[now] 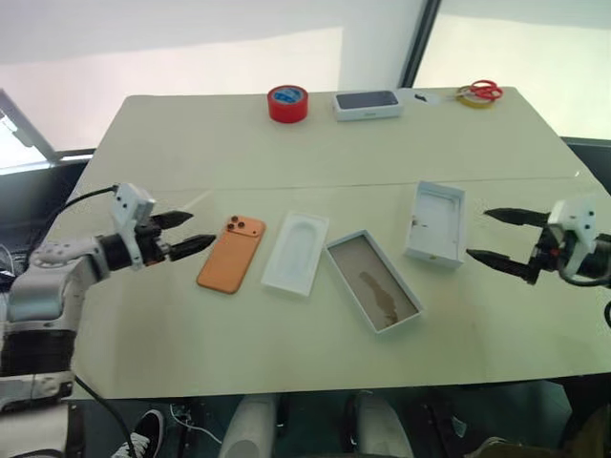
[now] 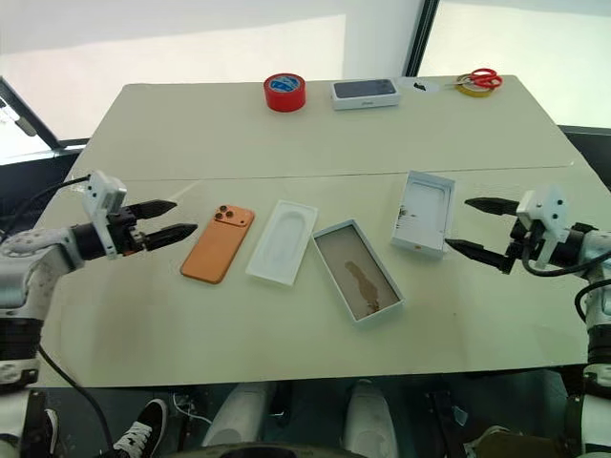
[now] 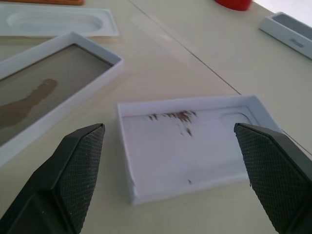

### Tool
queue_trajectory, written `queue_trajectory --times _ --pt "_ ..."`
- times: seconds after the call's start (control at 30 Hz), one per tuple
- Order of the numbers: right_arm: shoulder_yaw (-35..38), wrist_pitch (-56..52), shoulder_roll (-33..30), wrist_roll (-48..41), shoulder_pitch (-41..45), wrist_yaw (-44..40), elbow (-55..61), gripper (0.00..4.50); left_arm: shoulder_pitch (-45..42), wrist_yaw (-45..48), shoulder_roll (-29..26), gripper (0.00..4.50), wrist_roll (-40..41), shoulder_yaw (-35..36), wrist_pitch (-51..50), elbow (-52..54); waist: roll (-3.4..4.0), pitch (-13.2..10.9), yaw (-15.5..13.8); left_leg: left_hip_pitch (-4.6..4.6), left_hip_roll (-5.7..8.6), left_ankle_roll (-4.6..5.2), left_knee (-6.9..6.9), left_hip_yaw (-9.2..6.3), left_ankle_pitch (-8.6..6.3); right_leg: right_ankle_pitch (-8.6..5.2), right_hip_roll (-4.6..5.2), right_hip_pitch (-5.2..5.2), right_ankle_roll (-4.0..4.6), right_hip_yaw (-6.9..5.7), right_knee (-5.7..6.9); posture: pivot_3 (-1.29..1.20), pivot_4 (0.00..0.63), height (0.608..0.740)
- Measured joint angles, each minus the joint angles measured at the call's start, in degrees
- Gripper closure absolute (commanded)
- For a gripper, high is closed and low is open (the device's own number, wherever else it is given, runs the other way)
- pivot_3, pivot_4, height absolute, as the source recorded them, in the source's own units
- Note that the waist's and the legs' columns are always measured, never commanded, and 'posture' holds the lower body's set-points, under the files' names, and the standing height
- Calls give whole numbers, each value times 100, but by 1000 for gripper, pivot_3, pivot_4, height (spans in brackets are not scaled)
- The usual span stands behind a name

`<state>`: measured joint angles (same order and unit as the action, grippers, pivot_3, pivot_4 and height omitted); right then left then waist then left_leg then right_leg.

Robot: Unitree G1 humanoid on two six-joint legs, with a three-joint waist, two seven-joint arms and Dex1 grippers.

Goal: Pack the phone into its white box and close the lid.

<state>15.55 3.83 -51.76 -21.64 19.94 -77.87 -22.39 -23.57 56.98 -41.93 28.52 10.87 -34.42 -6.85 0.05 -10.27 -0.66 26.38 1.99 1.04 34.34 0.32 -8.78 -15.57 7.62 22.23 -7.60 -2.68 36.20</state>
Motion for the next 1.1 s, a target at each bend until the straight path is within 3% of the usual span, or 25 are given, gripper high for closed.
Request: queue_trajectory --times 0.27,0.43,0.8,1.07,1.1 --pt "-518 -135 253 8 -134 149 1237 64 -131 -1390 994 64 -13 -967 -1743 1193 -12 -5 -12 4 4 2 21 -7 1 0 -3 -15 -2 -2 1 0 150 740" --pt "-528 -261 269 0 -155 308 1360 64 -525 -1802 1648 64 599 -829 -3036 1073 -12 -5 -14 3 4 6 39 -25 -2 -1 -5 -31 -3 -16 1 0 150 740" --pt "-519 -219 266 9 -342 392 1433 64 -962 -2181 1778 64 751 -816 -3864 764 -12 -5 -20 0 6 9 52 -38 -6 -3 -5 -48 -4 -29 0 0 150 740" --pt "-567 -123 297 35 -319 488 1428 64 -1408 -2732 2556 64 717 -556 -4092 147 -7 -1 -173 -6 15 3 74 -59 -18 -7 1 -73 3 -45 -9 0 150 740" --pt "-567 -110 295 35 -315 490 1428 15 -1425 -2748 2575 291 720 -516 -4127 120 -8 -1 -173 -6 15 3 75 -59 -19 -7 1 -74 3 -45 -10 0 150 740"
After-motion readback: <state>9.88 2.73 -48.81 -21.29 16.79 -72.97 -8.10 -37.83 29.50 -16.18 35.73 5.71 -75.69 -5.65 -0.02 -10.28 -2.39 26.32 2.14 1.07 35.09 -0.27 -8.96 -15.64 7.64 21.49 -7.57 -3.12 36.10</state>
